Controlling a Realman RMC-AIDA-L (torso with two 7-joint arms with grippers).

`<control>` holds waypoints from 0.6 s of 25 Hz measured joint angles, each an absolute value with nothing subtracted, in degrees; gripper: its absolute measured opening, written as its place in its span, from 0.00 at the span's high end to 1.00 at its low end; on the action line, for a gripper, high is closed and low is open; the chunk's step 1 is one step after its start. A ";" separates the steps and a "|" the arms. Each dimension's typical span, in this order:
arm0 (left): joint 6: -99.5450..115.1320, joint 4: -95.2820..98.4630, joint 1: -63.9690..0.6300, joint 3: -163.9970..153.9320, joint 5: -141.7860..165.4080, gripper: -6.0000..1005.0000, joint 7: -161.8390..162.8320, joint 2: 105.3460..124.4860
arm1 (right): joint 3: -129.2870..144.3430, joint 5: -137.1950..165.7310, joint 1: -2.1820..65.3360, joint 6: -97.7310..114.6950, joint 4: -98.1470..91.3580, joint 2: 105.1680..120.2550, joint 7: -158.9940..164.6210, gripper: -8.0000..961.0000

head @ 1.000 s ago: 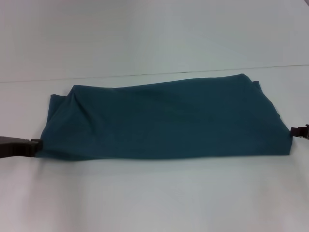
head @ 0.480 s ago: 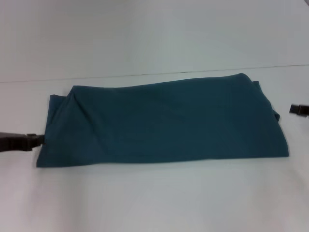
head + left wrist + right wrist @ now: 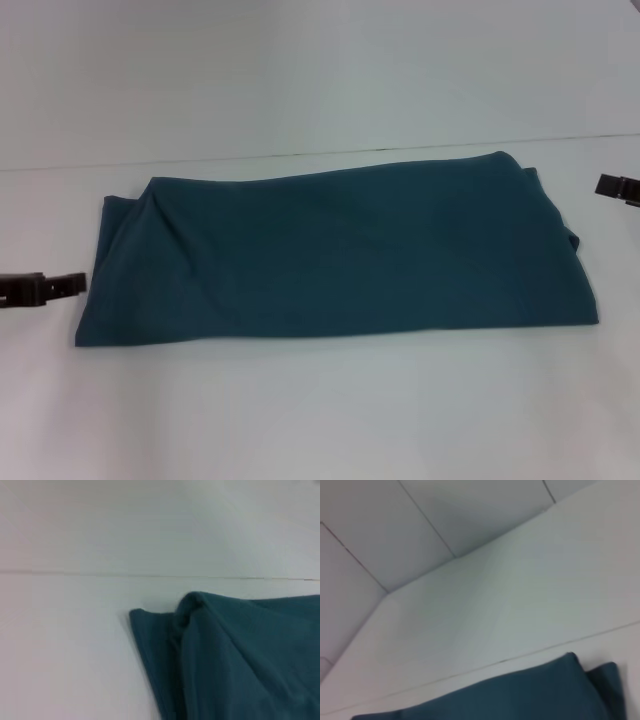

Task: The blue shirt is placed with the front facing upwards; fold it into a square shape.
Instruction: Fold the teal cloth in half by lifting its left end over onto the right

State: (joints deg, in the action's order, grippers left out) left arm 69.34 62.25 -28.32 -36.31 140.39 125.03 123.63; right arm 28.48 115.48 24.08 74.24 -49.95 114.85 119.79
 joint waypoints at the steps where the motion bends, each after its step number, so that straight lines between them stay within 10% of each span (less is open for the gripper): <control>1: 70.27 62.40 -28.16 -36.30 140.18 0.52 125.66 123.61 | 28.28 115.28 24.08 74.70 -50.01 114.84 119.77 0.34; 6: 73.64 63.56 -27.35 -36.30 139.81 0.36 129.59 123.46 | 27.59 113.96 24.08 76.57 -50.40 114.55 119.72 0.20; 15: 76.15 64.02 -25.58 -36.16 139.80 0.37 134.66 123.33 | 27.60 112.36 24.82 79.47 -50.44 114.26 119.14 0.16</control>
State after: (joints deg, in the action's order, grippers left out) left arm 76.15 64.02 -25.58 -36.16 139.80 134.66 123.33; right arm 27.60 112.36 24.82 79.47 -50.44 114.26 119.14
